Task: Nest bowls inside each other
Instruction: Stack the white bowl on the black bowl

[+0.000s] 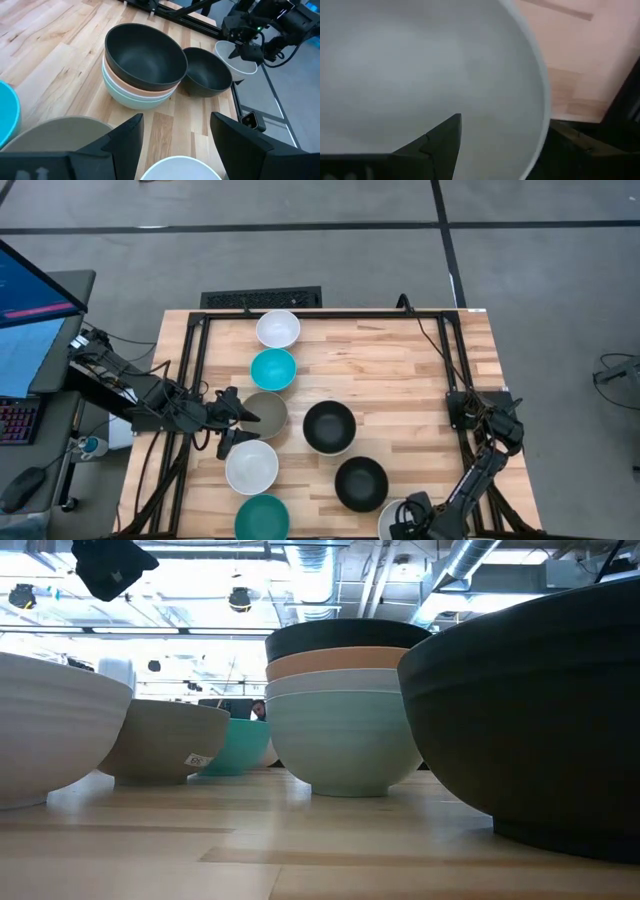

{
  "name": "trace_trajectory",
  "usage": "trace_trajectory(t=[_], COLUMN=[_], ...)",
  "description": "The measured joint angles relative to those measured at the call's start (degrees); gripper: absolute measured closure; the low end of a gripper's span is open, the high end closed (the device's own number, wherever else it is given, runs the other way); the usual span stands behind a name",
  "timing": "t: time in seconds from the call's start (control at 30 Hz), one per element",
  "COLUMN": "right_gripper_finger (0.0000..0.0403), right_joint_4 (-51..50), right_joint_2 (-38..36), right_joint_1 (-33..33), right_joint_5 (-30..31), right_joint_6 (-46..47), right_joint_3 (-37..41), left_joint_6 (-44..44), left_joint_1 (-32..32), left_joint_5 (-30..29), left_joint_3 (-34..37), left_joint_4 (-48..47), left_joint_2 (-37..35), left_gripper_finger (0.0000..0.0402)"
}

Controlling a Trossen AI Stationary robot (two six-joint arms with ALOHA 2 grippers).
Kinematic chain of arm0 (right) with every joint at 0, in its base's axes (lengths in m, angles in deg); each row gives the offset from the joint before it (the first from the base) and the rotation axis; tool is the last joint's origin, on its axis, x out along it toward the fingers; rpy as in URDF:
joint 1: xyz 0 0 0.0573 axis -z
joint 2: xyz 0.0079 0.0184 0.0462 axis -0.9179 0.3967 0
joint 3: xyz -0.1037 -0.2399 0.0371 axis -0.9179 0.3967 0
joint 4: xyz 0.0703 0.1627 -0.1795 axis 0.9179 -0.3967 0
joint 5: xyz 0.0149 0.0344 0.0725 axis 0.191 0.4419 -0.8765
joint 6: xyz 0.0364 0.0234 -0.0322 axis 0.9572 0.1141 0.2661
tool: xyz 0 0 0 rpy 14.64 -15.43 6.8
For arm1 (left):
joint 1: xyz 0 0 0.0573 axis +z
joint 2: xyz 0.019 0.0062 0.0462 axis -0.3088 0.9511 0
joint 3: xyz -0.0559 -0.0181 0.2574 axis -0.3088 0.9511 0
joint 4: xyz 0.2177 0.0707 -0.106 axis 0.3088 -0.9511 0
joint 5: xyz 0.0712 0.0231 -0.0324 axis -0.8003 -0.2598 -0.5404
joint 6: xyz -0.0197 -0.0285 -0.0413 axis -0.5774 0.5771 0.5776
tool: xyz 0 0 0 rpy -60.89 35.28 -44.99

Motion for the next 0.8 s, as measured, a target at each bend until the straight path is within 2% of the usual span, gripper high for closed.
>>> trace_trajectory(t=[0.2, 0.57, 0.67, 0.8], right_gripper_finger=[0.0158, 0.0318, 0.0347, 0.0362], right_joint_4=[1.7, 1.6, 1.9, 1.4], right_joint_2=[0.0, -0.1, -0.4, -1.2], right_joint_1=[0.9, 1.0, 1.3, 1.7], right_joint_5=[0.2, 1.7, 2.0, 2.2], right_joint_6=[0.0, 0.0, 0.0, 0.0], right_joint_3=[1.7, 2.0, 1.9, 1.8], left_joint_6=[0.0, 0.8, 0.8, 1.1], left_joint_1=[0.0, 0.0, 0.0, 0.0], left_joint_5=[0.0, 0.1, 0.1, 0.1], left_joint_3=[0.0, 0.0, 0.0, 0.0], left_joint_4=[0.0, 0.0, 0.0, 0.0], left_joint_2=[0.0, 0.0, 0.0, 0.0], left_gripper_finger=[0.018, 0.018, 0.018, 0.018])
